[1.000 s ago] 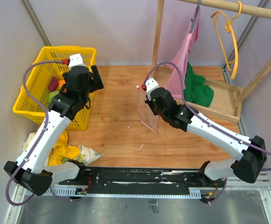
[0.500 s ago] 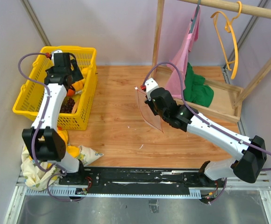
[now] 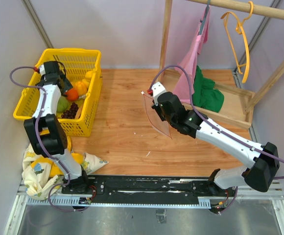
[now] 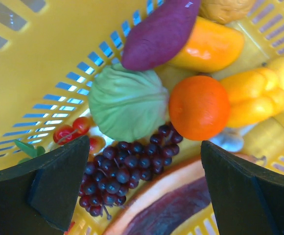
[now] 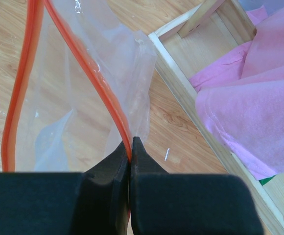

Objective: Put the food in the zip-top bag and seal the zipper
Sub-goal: Pick up the fake vegetable from the bin, then place the fake vegetable in the zipper food storage bag.

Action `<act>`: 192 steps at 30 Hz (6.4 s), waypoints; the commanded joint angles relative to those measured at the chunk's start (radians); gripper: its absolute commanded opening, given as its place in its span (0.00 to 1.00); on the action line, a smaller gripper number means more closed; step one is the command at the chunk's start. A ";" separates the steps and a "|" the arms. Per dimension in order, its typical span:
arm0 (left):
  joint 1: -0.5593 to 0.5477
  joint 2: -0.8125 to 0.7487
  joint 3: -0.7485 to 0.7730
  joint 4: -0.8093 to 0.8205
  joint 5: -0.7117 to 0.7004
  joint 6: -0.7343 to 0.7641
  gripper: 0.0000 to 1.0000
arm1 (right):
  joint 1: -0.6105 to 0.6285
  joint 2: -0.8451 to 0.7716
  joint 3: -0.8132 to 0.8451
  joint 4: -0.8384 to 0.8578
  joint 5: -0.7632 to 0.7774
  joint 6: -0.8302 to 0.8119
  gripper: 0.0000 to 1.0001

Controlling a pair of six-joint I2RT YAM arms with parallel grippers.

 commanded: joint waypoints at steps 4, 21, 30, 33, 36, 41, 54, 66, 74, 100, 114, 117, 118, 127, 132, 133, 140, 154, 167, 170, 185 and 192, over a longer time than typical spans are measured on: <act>0.065 0.060 -0.064 0.111 -0.052 -0.045 0.99 | 0.010 0.027 0.022 0.004 -0.015 -0.019 0.01; 0.103 0.201 -0.138 0.190 0.036 -0.080 0.99 | 0.010 0.047 0.029 -0.004 -0.040 -0.023 0.01; 0.103 0.177 -0.145 0.188 0.059 -0.077 0.85 | 0.011 0.033 0.029 -0.002 -0.037 -0.020 0.01; 0.103 0.149 -0.150 0.191 0.070 -0.074 0.72 | 0.011 0.026 0.030 -0.004 -0.033 -0.018 0.01; 0.103 0.110 -0.150 0.188 0.078 -0.071 0.58 | 0.011 0.021 0.032 -0.010 -0.034 -0.015 0.01; 0.101 0.037 -0.153 0.189 0.106 -0.062 0.43 | 0.011 0.019 0.039 -0.018 -0.032 -0.008 0.01; 0.059 -0.146 -0.138 0.165 0.267 -0.039 0.31 | 0.015 0.000 0.051 -0.041 -0.001 -0.003 0.01; 0.031 -0.257 -0.146 0.166 0.476 -0.037 0.26 | 0.019 0.002 0.061 -0.048 0.002 0.000 0.01; 0.029 -0.409 -0.199 0.210 0.683 -0.038 0.25 | 0.019 0.018 0.073 -0.045 -0.018 0.001 0.01; -0.467 -0.739 -0.451 0.378 0.912 -0.169 0.22 | 0.018 0.168 0.181 -0.062 -0.100 0.089 0.01; -0.617 -0.804 -0.693 0.473 0.829 -0.262 0.16 | 0.009 0.293 0.226 -0.021 -0.191 0.180 0.01; -0.649 -0.781 -0.695 0.440 0.768 -0.255 0.16 | 0.008 0.288 0.225 -0.017 -0.196 0.186 0.01; -0.663 -0.770 -0.693 0.431 0.739 -0.255 0.15 | 0.007 0.285 0.225 -0.015 -0.197 0.188 0.01; -0.774 -0.632 -0.624 0.279 0.460 -0.242 0.10 | 0.005 0.247 0.198 0.004 -0.199 0.195 0.01; -0.799 -0.581 -0.588 0.218 0.348 -0.239 0.09 | 0.004 0.225 0.178 0.029 -0.233 0.196 0.01; -0.800 -0.577 -0.587 0.219 0.346 -0.240 0.09 | 0.005 0.221 0.172 0.038 -0.243 0.197 0.01; -0.823 -0.561 -0.570 0.232 0.332 -0.260 0.11 | 0.004 0.219 0.150 0.077 -0.328 0.229 0.01; -0.892 -0.535 -0.563 0.272 0.297 -0.313 0.26 | -0.009 0.231 0.115 0.135 -0.425 0.319 0.01; -0.907 -0.567 -0.565 0.284 0.339 -0.321 0.56 | -0.042 0.195 0.046 0.193 -0.446 0.362 0.01; -0.907 -0.571 -0.558 0.270 0.349 -0.320 0.61 | -0.051 0.189 0.039 0.197 -0.453 0.368 0.01; -0.908 -0.554 -0.525 0.169 0.270 -0.305 0.23 | -0.065 0.177 0.036 0.201 -0.490 0.375 0.01; -0.937 -0.492 -0.468 0.064 0.110 -0.283 0.19 | -0.064 0.163 0.035 0.201 -0.497 0.381 0.01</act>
